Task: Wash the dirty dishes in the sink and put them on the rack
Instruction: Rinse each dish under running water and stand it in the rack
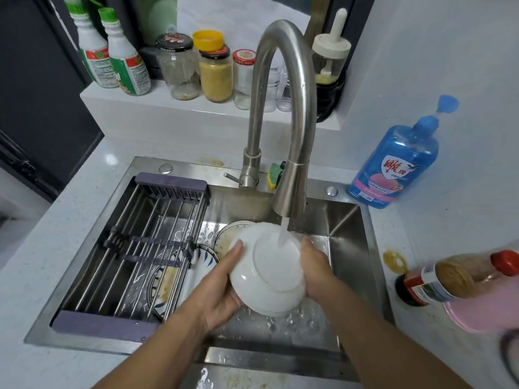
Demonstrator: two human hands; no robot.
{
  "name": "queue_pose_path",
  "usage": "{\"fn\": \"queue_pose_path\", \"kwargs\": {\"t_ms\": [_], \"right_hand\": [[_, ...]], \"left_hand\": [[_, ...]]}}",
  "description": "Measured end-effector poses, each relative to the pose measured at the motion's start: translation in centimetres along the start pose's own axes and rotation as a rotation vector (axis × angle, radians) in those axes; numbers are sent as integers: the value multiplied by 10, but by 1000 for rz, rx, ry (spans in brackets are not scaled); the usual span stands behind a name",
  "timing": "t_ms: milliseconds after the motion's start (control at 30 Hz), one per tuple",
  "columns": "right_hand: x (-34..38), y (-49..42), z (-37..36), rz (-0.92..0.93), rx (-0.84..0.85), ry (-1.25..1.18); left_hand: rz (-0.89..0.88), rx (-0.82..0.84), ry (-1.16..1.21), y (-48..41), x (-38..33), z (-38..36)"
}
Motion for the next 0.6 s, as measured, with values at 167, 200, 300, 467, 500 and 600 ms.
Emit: {"fn": "queue_pose_path", "kwargs": {"t_ms": [167, 200, 300, 467, 500, 600], "right_hand": [[21, 1, 3, 114, 54, 178], [23, 2, 1, 163, 18, 186], [16, 14, -11, 255, -60, 203], [0, 34, -31, 308, -218, 405], [-1, 45, -38, 354, -212, 475], [-5, 71, -46, 570, -233, 614]], "left_hand": [[152, 17, -134, -11, -19, -7], [132, -11, -114, -12, -16, -9], [42, -95, -14, -14, -2, -15], [-137, -292, 115, -27, 27, -15], [-154, -327, 147, -28, 30, -14], [-152, -310, 227, -29, 32, -14]]}}
Point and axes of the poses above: each hand's wrist, its own y-axis away from the middle knuckle, its own z-axis out of the back of the hand, x = y × z, the point moved 4 cm from there along -y, towards the middle knuckle, and after that the axes turned 1 degree about y, right-handed, at the moved point
